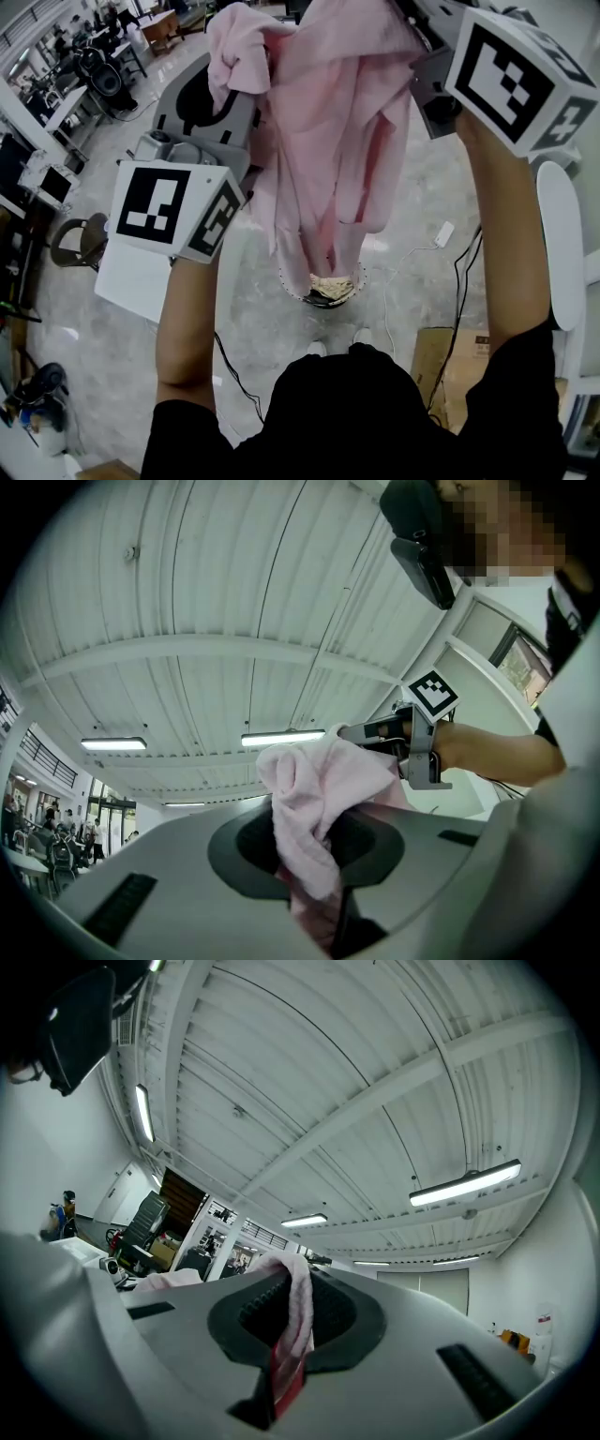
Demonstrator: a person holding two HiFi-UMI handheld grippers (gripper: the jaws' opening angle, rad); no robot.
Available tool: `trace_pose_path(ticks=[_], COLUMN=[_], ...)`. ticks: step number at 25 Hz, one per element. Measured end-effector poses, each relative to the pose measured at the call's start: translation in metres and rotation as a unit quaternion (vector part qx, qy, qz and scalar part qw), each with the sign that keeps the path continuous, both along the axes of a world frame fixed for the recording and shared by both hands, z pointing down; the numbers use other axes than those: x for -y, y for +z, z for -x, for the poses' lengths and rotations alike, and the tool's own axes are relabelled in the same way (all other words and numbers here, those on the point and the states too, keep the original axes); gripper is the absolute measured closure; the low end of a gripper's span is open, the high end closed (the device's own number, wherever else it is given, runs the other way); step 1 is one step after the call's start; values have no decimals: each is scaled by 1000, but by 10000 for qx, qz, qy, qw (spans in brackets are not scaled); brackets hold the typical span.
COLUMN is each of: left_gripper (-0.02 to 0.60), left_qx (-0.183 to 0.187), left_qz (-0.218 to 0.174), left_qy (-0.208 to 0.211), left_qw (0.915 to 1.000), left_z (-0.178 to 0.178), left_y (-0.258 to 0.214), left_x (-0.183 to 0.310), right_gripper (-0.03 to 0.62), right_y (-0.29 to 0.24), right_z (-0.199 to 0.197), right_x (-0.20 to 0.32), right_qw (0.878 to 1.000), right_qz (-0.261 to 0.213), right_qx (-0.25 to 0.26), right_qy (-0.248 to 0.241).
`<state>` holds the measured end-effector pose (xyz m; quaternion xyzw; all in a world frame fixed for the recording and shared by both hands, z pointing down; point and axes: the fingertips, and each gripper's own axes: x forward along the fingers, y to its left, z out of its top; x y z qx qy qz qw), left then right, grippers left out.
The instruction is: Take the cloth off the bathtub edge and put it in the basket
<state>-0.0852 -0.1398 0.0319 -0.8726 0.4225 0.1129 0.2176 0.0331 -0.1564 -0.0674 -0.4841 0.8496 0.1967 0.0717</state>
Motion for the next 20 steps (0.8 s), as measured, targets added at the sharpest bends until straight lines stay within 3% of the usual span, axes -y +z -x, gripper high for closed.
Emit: trace_pose_path(ticks=[7,15,20], left_gripper=[486,485,485], left_qx=[-3,224,310], left_qz=[-41,413,839], left_qy=[-83,-104,-24], left_qw=[10000,9988,9960], left_z=[-20,-24,-29], left_y=[-19,44,96], left_x=[9,18,30], right_gripper=[557,558,557], right_y=[-15,84,155], right_z=[-19,-28,-26], right_x=[7,13,8], right_qw=[10000,9978,9926], right_qz=[-45,611,1035], right_qx=[2,-225,-619], right_qy=[-12,122,145])
